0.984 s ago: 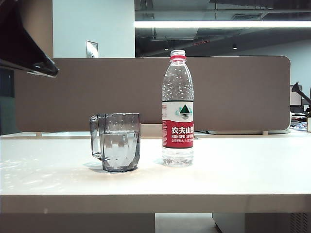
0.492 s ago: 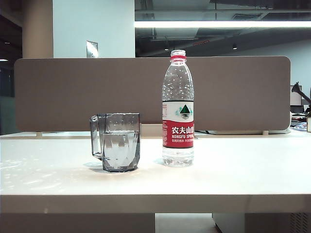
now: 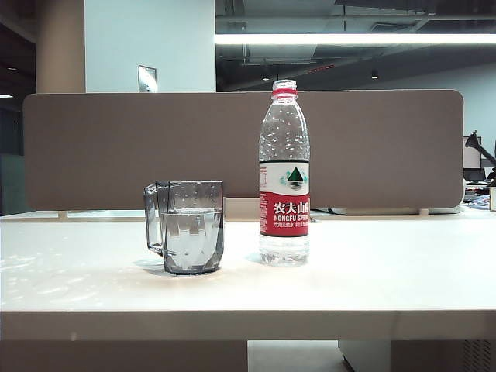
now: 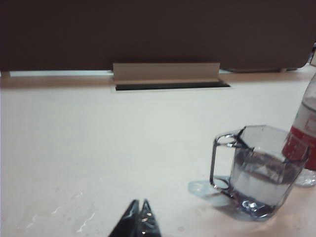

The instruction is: Pick up the mineral water bottle on the table and pour water into the mug until it's half full.

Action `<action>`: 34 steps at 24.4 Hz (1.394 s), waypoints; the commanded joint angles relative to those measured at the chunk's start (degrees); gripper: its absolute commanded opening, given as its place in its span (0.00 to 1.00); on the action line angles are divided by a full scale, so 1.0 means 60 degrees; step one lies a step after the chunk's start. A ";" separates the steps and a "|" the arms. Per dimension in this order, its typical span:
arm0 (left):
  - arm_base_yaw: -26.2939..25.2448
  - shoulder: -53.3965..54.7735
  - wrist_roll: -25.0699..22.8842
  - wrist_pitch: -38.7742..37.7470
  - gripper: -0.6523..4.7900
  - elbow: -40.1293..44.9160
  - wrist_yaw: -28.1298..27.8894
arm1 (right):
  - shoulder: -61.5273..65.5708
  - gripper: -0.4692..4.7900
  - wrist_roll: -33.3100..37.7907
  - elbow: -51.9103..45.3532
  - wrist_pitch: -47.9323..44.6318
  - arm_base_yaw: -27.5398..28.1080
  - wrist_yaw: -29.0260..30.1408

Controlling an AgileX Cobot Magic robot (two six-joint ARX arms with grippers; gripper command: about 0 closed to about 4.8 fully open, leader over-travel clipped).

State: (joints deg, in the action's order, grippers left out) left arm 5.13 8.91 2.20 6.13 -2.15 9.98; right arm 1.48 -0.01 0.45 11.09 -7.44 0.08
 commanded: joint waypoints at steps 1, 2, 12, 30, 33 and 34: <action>-0.0248 -0.1009 0.0000 -0.0940 0.12 0.0273 0.0025 | -0.0007 0.08 0.0000 -0.0069 -0.0102 -0.0007 -0.0022; -0.0291 -0.1166 -0.0007 -0.1133 0.12 0.0273 0.0018 | -0.0007 0.08 0.0000 -0.0069 -0.0102 -0.0007 -0.0018; -0.0368 -0.1417 -0.0044 -0.2739 0.12 0.0273 -0.1093 | -0.0098 0.08 0.0000 -0.0069 -0.0102 -0.0007 -0.0022; -0.0368 -0.1417 -0.0007 -0.2794 0.12 0.0273 -0.1628 | -0.0095 0.08 0.0000 -0.0069 -0.0106 -0.0007 -0.0022; -0.0368 -0.1417 -0.0007 -0.2794 0.12 0.0273 -0.1628 | -0.0095 0.08 0.0000 -0.0069 -0.0106 -0.0007 -0.0018; -0.0368 -0.1417 -0.0007 -0.2794 0.12 0.0273 -0.1628 | -0.0095 0.08 0.0000 -0.0069 -0.0106 -0.0007 -0.0022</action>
